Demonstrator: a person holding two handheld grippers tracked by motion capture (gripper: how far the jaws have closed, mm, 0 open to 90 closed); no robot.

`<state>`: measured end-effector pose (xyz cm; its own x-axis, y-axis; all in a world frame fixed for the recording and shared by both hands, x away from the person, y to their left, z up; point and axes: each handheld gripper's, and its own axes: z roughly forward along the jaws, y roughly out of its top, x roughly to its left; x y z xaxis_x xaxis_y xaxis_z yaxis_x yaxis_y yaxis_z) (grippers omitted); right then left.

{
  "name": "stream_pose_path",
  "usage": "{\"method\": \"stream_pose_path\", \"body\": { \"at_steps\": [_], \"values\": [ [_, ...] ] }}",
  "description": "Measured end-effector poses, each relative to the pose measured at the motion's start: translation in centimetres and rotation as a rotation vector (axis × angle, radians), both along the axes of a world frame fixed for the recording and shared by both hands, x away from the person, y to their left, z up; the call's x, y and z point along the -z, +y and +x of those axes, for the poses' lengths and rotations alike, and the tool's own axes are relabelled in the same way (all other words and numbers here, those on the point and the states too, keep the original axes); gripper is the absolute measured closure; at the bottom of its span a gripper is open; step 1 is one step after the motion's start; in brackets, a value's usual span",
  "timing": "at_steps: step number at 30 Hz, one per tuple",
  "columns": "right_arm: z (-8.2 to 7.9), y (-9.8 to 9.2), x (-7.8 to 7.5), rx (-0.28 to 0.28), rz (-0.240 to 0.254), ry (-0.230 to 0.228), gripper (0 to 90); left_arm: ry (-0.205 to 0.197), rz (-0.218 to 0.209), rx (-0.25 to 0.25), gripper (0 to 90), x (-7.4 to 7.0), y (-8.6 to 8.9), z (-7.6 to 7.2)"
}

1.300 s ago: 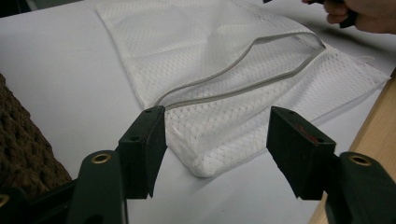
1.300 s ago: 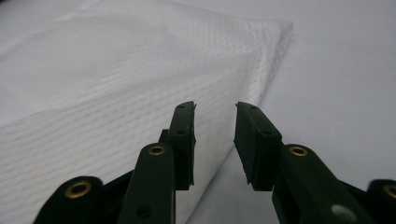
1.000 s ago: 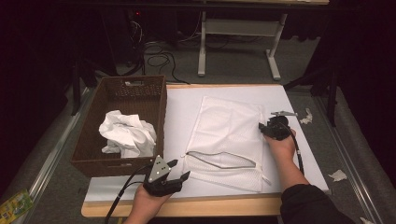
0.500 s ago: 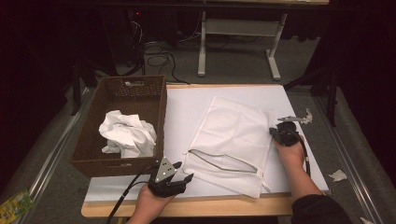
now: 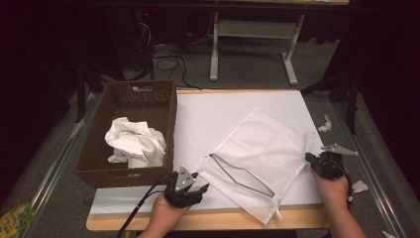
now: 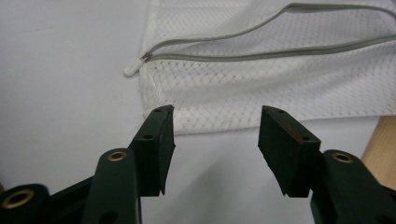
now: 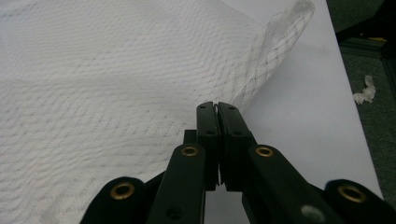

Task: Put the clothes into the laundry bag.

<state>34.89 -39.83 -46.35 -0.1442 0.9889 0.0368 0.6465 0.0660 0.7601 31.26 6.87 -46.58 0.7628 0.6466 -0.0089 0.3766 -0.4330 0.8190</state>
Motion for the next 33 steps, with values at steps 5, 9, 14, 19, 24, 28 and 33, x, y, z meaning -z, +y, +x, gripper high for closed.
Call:
{"method": "stream_pose_path", "body": {
  "at_steps": [5, 9, 14, 19, 24, 28, 33],
  "values": [
    [-0.7, -0.3, 0.0, 0.012, -0.006, -0.029, 74.3, -0.005, 0.026, -0.026, 48.1, 0.3, -0.9, 0.8],
    [-1.5, -0.6, -0.4, 0.016, 0.022, -0.059, 73.0, -0.054, 0.051, -0.099, 46.5, 0.4, -1.7, 1.9],
    [-2.8, -0.2, -1.1, -0.017, 0.04, -0.097, 71.2, 0.021, 0.039, -0.146, 50.9, 0.9, -2.4, 3.8],
    [-3.9, 0.4, -1.7, -0.044, 0.058, -0.125, 69.8, 0.043, 0.105, -0.159, 75.0, 1.5, -3.2, 4.3],
    [-4.7, 1.8, -2.3, -0.1, 0.065, -0.149, 69.6, -0.025, 0.168, -0.249, 89.1, 1.7, -3.6, 4.6],
    [-5.3, 3.1, -2.6, -0.141, 0.074, -0.161, 68.2, -0.043, 0.168, -0.273, 87.8, 1.7, -3.3, 4.6],
    [-5.6, 3.9, -2.7, -0.172, 0.082, -0.163, 65.7, -0.034, 0.114, -0.256, 77.8, 1.3, -3.1, 4.4]
  ]
}}
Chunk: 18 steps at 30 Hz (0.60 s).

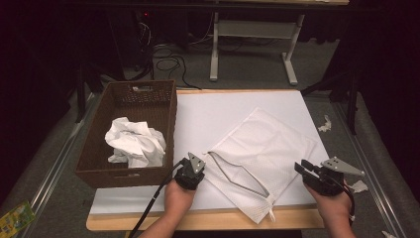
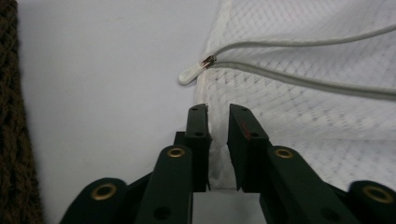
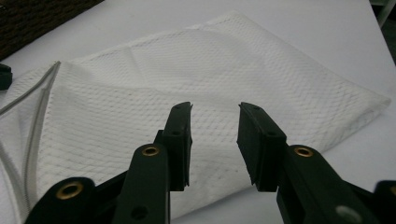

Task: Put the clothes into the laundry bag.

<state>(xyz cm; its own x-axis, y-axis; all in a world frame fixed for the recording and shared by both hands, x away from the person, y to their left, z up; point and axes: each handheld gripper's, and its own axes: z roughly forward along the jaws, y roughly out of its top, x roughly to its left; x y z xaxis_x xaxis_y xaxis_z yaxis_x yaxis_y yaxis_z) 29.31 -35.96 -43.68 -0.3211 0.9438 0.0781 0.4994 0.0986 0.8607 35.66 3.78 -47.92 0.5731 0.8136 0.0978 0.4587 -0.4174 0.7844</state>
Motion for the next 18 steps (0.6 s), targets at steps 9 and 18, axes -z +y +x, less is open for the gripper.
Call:
{"method": "stream_pose_path", "body": {
  "at_steps": [9, 18],
  "values": [
    [-0.5, 2.2, -0.3, -0.052, -0.002, -0.003, 51.7, -0.014, -0.112, 0.138, 40.4, -1.2, 0.1, -1.5],
    [-0.3, 7.0, -1.0, -0.155, -0.037, -0.025, 37.1, 0.0, -0.179, 0.197, 19.9, -2.3, 1.3, -2.8]
  ]
}}
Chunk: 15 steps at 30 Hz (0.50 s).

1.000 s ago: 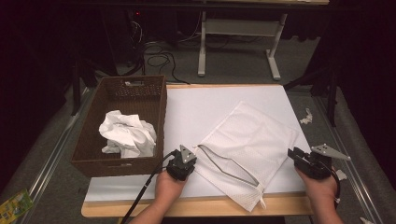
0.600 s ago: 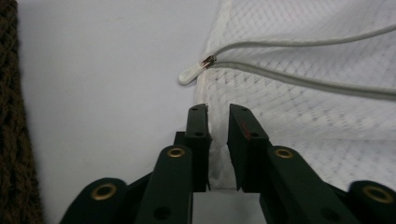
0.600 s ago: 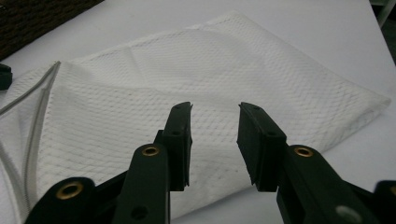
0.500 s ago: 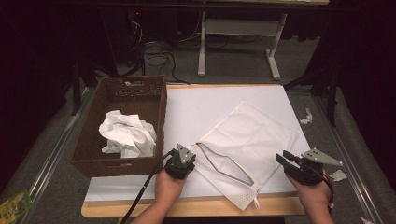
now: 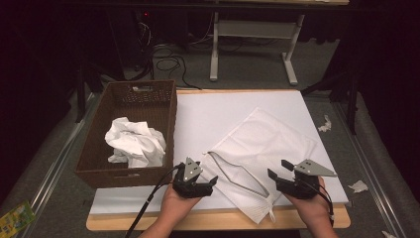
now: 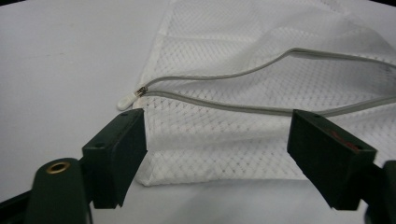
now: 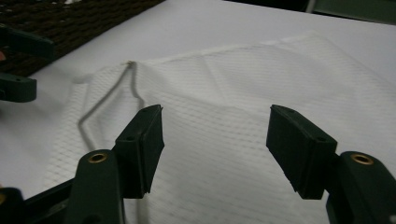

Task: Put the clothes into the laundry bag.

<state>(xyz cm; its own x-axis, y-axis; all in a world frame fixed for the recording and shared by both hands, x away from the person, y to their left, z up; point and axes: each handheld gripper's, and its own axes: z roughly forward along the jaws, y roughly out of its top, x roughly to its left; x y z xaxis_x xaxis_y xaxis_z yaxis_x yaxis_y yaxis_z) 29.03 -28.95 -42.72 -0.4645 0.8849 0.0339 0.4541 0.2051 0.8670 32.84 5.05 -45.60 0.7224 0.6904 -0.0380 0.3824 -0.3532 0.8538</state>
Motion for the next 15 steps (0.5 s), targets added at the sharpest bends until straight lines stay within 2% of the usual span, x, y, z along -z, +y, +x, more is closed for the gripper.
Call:
{"method": "stream_pose_path", "body": {
  "at_steps": [1, 2, 4, 6, 8, 12, 15],
  "values": [
    [0.3, 1.1, -0.1, -0.028, 0.011, 0.007, 35.5, 0.002, -0.009, 0.0, 17.9, -0.1, 0.1, -0.2],
    [0.3, 1.1, -0.1, -0.028, 0.011, 0.007, 35.5, 0.0, -0.013, 0.007, 17.9, -0.2, 0.2, -0.4],
    [0.6, 2.3, -0.1, -0.054, 0.013, 0.012, 35.1, -0.002, -0.028, 0.008, 17.4, -0.5, 0.4, -0.7],
    [1.1, 3.4, -0.1, -0.082, -0.006, 0.005, 35.1, 0.008, -0.05, 0.011, 17.4, -0.7, 0.7, -0.9],
    [1.5, 4.3, 0.1, -0.101, -0.016, 0.019, 35.3, 0.0, -0.057, 0.013, 17.5, -1.0, 0.8, -0.9],
    [2.2, 5.3, 0.8, -0.12, -0.032, 0.062, 35.8, -0.004, -0.078, 0.011, 17.7, -1.2, 1.0, -0.9],
    [2.5, 5.5, 1.2, -0.121, -0.034, 0.071, 37.7, 0.001, -0.069, 0.02, 18.5, -1.0, 1.1, -0.7]
  ]
}}
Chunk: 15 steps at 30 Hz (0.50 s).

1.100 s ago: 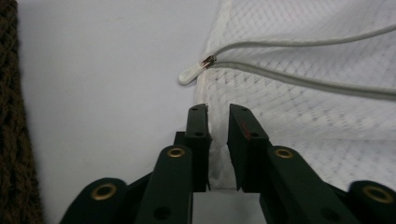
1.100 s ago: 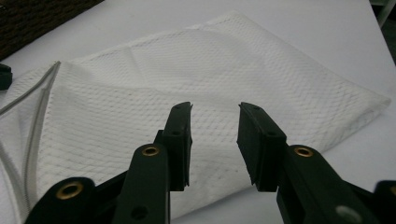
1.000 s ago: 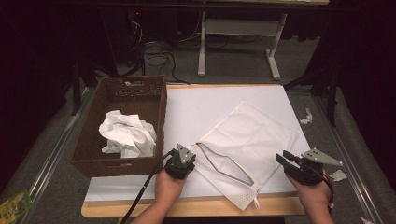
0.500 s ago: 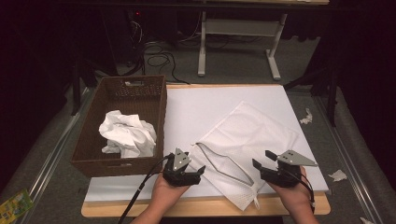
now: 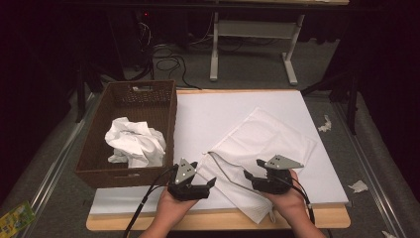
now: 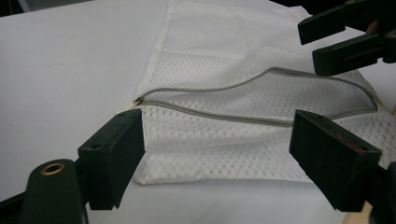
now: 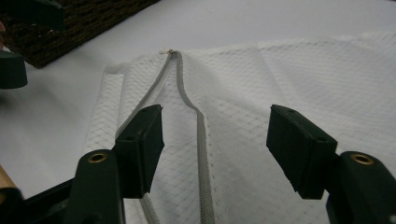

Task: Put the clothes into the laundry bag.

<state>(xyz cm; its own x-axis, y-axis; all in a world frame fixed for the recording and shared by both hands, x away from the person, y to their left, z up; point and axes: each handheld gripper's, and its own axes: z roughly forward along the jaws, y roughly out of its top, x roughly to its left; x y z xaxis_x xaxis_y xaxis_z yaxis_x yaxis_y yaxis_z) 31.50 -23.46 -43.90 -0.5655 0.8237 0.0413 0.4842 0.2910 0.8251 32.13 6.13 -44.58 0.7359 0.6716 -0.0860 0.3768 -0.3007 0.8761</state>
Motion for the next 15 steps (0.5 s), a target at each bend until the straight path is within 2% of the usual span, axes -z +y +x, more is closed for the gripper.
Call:
{"method": "stream_pose_path", "body": {
  "at_steps": [2, 6, 8, 12, 15],
  "values": [
    [0.3, 0.1, 0.4, -0.011, -0.015, 0.016, 40.6, -0.001, 0.002, 0.006, 18.5, 0.1, 0.0, 0.1],
    [0.3, 0.2, 1.4, -0.027, -0.077, 0.04, 47.4, 0.01, -0.016, 0.01, 18.5, -0.1, 0.1, 0.4],
    [0.1, 0.1, 1.7, -0.026, -0.084, 0.049, 51.4, 0.021, -0.03, 0.012, 18.4, -0.3, -0.1, 0.5],
    [-0.1, -0.2, 1.8, -0.024, -0.068, 0.061, 56.4, 0.008, -0.033, 0.016, 18.2, -0.9, -0.8, 0.6],
    [-0.2, -0.3, 1.9, -0.033, -0.083, 0.056, 57.7, 0.002, -0.04, 0.023, 18.2, -1.0, -1.2, 0.7]
  ]
}}
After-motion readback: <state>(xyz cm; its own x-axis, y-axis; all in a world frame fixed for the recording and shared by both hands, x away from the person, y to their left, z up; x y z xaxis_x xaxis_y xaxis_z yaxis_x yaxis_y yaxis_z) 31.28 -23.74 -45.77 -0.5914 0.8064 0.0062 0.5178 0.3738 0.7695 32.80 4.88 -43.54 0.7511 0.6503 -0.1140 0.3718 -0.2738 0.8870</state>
